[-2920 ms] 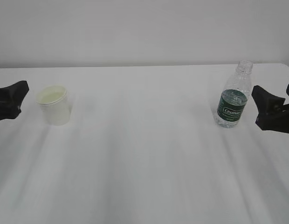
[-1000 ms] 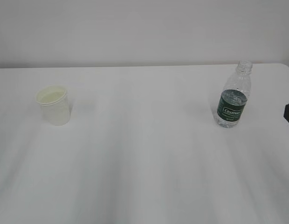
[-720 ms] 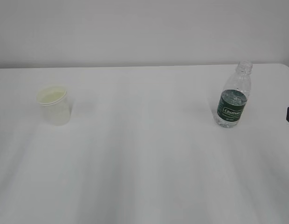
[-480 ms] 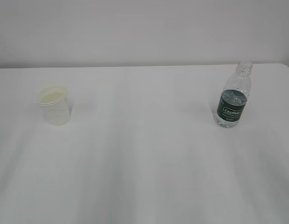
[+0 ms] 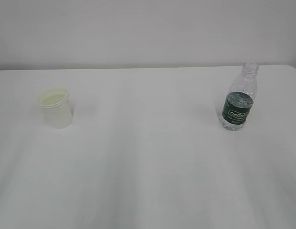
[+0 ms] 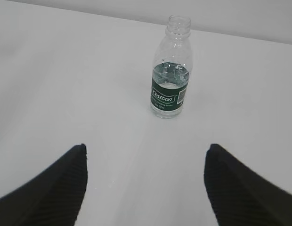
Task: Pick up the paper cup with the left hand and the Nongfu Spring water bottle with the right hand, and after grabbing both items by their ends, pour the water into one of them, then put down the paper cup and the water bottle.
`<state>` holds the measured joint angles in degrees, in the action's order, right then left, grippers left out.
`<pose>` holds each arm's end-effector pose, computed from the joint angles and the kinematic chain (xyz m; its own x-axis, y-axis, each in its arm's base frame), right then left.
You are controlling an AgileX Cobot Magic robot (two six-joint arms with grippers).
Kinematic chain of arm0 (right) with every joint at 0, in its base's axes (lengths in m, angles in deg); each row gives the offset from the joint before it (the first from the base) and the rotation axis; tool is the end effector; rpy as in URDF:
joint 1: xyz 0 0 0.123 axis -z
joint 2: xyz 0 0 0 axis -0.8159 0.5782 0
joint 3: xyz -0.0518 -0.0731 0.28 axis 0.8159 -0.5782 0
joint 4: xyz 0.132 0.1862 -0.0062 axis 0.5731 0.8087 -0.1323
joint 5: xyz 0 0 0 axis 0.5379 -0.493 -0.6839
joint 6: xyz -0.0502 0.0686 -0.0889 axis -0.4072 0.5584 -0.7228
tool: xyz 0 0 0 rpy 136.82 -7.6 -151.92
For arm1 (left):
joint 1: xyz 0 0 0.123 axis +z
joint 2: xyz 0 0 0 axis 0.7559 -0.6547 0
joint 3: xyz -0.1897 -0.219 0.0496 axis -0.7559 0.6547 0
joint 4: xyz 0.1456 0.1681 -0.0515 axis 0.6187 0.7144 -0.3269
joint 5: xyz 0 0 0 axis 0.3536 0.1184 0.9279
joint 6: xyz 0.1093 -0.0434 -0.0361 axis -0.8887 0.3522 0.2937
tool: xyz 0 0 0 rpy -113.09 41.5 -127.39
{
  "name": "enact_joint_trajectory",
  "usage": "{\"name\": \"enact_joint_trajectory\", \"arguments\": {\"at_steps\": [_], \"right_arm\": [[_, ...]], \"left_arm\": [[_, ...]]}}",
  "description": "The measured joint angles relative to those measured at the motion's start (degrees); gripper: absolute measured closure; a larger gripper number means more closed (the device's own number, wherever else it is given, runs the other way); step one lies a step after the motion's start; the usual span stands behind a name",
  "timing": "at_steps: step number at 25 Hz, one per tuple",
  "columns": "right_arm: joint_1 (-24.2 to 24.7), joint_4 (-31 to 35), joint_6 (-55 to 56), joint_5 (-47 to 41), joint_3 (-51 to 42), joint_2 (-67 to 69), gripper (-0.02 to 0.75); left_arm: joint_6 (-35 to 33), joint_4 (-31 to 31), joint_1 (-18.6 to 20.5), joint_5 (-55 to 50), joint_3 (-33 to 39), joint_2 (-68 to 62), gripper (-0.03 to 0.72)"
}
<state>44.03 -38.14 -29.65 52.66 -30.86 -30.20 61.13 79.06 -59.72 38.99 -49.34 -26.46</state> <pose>0.1164 0.0258 0.2547 -0.4289 -0.1719 -0.8869 -0.2514 0.9657 -0.0655 0.0983 -0.0184 0.2854 -0.4097 0.0175 -0.9120 0.1605 0.9856 -0.0532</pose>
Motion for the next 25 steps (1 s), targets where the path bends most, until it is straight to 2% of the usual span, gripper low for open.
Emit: {"name": "enact_joint_trajectory", "arguments": {"at_steps": [8,16,25], "right_arm": [[0.00,-3.43,0.00,-7.77,1.81,-3.75,0.150],[0.00,-11.70,4.08,-15.73,3.58,-7.94,0.150],[0.00,-12.58,5.86,-23.26,3.90,-12.86,0.151]], "left_arm": [[0.00,0.47,0.00,-8.02,-4.11,1.59,0.143],[0.00,0.71,0.00,-15.97,-5.73,2.29,0.146],[0.00,0.81,0.00,-21.79,-5.73,7.53,0.146]]}}
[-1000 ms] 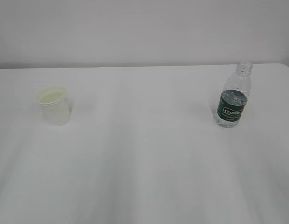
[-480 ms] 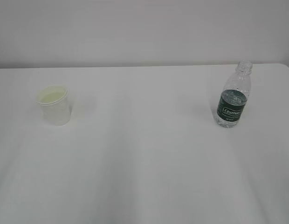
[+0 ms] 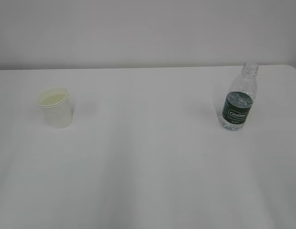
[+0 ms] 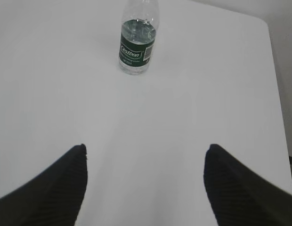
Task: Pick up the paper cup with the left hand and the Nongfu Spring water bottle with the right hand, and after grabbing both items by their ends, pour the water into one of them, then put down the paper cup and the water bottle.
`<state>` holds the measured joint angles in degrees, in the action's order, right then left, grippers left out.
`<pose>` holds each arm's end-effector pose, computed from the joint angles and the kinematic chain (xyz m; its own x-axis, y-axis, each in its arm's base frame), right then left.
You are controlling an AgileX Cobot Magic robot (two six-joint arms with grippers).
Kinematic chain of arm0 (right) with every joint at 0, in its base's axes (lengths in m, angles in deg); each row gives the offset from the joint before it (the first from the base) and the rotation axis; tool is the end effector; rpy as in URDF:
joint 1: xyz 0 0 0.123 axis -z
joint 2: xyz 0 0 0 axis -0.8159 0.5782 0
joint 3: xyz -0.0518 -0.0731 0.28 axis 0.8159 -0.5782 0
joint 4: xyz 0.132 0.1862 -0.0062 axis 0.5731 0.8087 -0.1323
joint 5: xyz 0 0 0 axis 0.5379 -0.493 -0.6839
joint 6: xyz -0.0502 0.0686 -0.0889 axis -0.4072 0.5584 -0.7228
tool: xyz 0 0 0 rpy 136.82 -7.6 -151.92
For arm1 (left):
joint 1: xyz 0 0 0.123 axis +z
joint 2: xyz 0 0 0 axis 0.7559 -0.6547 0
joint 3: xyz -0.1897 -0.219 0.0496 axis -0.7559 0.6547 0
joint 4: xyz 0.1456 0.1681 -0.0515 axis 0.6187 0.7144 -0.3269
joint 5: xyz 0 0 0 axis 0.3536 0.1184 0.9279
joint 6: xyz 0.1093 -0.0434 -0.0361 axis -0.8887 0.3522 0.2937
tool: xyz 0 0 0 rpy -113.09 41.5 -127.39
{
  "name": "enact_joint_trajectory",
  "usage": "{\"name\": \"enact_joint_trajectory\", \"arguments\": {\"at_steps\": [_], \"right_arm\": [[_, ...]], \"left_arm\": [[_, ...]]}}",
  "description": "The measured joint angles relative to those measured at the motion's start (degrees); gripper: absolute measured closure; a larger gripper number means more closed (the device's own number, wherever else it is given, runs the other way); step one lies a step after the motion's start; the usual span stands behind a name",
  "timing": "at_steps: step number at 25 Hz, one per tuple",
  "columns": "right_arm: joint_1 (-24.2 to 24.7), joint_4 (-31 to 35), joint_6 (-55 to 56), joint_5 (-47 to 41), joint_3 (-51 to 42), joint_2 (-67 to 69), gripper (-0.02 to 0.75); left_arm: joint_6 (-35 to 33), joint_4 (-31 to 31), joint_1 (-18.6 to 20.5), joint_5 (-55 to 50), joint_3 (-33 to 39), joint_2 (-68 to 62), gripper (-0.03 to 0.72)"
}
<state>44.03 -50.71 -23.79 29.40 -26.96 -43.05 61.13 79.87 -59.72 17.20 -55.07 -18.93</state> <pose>0.0672 0.0022 0.2558 -0.5165 -0.2684 -0.8131 -0.2064 0.9606 -0.1860 0.0550 -0.0090 0.2873 -0.5364 0.0505 -0.8425 0.1490 0.9882 -0.0356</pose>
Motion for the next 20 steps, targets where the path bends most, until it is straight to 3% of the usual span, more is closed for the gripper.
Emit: {"name": "enact_joint_trajectory", "arguments": {"at_steps": [20], "right_arm": [[0.00,1.40,1.69,-11.64,3.07,-0.99,0.151]], "left_arm": [[0.00,-0.36,0.00,-14.40,0.25,5.54,0.157]]}}
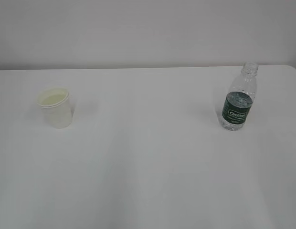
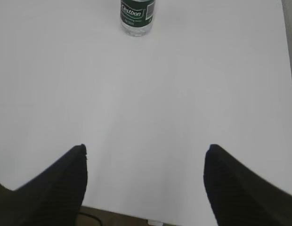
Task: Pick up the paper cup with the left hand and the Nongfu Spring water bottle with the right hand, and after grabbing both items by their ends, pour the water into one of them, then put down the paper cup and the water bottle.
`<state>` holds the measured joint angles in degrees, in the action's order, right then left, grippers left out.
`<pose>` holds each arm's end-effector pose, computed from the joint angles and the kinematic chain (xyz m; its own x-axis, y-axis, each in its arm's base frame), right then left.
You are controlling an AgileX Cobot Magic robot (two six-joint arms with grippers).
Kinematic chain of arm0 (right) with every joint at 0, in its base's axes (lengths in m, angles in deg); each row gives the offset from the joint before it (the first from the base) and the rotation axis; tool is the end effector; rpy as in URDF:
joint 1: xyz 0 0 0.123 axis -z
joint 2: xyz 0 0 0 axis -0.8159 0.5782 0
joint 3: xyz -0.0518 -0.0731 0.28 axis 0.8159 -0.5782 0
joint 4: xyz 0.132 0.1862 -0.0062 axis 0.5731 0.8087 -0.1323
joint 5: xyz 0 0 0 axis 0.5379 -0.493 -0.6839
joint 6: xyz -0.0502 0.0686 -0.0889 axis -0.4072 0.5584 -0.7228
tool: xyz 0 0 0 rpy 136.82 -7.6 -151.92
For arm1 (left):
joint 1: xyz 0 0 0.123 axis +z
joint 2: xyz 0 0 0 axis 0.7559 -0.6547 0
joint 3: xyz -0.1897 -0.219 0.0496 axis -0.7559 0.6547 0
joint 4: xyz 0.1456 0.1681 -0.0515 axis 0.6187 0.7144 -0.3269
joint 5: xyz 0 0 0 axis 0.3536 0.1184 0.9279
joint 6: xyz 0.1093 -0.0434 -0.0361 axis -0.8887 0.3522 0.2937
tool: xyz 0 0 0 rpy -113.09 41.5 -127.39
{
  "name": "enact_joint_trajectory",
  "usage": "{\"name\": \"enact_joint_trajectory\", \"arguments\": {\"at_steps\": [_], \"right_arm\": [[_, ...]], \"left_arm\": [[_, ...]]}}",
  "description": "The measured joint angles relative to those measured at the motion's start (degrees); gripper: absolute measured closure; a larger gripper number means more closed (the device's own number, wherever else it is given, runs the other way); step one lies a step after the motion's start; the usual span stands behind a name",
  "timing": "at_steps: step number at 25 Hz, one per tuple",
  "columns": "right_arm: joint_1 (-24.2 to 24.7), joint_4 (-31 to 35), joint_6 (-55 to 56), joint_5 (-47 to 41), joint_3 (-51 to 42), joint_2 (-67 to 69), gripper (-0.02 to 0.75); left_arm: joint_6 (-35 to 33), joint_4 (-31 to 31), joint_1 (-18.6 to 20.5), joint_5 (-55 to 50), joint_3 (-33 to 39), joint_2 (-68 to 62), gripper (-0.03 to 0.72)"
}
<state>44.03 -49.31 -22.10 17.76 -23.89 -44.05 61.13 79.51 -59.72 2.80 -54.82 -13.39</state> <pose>0.0504 -0.0006 0.2538 -0.6310 -0.2270 -0.7418 -0.1935 0.9721 -0.1329 0.0221 -0.0033 0.2651 -0.6618 0.0682 -0.7466 0.1429 0.9891 -0.0363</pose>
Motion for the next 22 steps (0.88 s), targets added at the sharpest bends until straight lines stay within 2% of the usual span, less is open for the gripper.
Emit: {"name": "enact_joint_trajectory", "arguments": {"at_steps": [11,22], "right_arm": [[0.00,1.30,0.00,-10.82,1.09,0.00,0.150],[0.00,1.33,0.00,-11.23,0.38,-9.01,0.151]], "left_arm": [[0.00,-1.22,0.00,-0.91,1.33,3.80,0.164],[0.00,-2.00,0.00,-0.62,1.83,3.90,0.165]]}}
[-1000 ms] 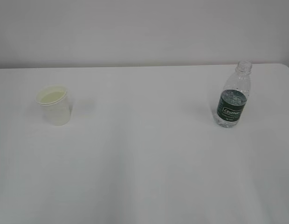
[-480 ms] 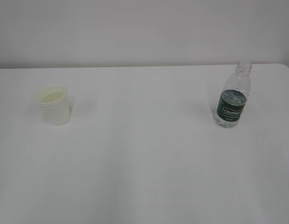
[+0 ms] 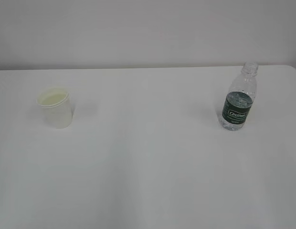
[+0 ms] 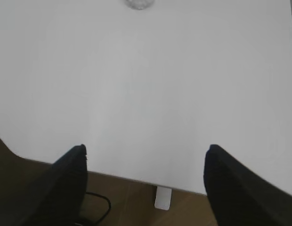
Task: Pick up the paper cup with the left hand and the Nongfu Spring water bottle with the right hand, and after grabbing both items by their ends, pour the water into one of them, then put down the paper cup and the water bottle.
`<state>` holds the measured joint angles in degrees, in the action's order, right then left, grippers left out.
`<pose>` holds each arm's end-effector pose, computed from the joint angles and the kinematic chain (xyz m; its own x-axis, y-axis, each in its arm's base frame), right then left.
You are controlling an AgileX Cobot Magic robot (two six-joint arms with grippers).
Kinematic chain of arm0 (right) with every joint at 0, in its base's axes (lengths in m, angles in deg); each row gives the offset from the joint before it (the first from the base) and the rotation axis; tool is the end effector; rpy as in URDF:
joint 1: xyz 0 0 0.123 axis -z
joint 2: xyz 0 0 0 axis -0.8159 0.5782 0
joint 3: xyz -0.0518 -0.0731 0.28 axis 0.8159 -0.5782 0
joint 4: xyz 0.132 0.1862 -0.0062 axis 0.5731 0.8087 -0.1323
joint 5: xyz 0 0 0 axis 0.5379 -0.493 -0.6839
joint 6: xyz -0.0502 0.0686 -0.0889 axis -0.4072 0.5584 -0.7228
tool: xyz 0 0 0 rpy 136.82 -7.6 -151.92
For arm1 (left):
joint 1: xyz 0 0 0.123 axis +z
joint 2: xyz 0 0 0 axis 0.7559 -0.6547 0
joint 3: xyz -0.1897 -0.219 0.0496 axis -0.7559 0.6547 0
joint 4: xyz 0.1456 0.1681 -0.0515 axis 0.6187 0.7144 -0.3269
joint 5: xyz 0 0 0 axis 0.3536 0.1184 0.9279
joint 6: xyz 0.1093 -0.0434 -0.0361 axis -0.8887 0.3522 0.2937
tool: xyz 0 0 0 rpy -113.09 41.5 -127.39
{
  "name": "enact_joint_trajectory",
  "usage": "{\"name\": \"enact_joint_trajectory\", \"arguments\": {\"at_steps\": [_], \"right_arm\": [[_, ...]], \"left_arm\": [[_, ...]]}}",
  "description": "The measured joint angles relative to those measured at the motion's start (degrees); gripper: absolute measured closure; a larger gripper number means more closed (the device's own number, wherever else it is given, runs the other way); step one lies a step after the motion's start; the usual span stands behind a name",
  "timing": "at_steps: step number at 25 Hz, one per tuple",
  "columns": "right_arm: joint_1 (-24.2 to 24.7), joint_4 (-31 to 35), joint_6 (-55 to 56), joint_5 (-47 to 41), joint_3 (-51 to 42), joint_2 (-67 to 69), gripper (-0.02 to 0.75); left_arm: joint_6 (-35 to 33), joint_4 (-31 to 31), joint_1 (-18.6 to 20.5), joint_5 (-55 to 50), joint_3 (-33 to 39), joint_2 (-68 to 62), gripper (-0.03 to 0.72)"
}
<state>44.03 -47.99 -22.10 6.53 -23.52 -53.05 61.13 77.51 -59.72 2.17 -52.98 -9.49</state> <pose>0.0147 -0.0059 0.2427 -0.6596 -0.2057 -0.7229 -0.1885 0.9763 -0.1059 0.0123 -0.0054 0.2559 -0.6469 0.0501 -0.7609 0.1576 0.9851 -0.0691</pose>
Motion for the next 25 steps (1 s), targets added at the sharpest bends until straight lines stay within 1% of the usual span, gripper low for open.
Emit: {"name": "enact_joint_trajectory", "arguments": {"at_steps": [10,19,25], "right_arm": [[0.00,0.10,0.00,0.10,-0.45,-4.46,0.150],[0.00,1.09,-0.96,0.10,-0.45,-4.75,0.151],[0.00,1.52,-1.36,0.10,-0.45,-8.82,0.150]], "left_arm": [[0.00,-0.87,0.00,1.71,0.83,0.39,0.165],[0.00,-1.14,0.00,1.94,0.83,8.61,0.165],[0.00,-1.24,0.00,1.94,0.83,10.66,0.165]]}}
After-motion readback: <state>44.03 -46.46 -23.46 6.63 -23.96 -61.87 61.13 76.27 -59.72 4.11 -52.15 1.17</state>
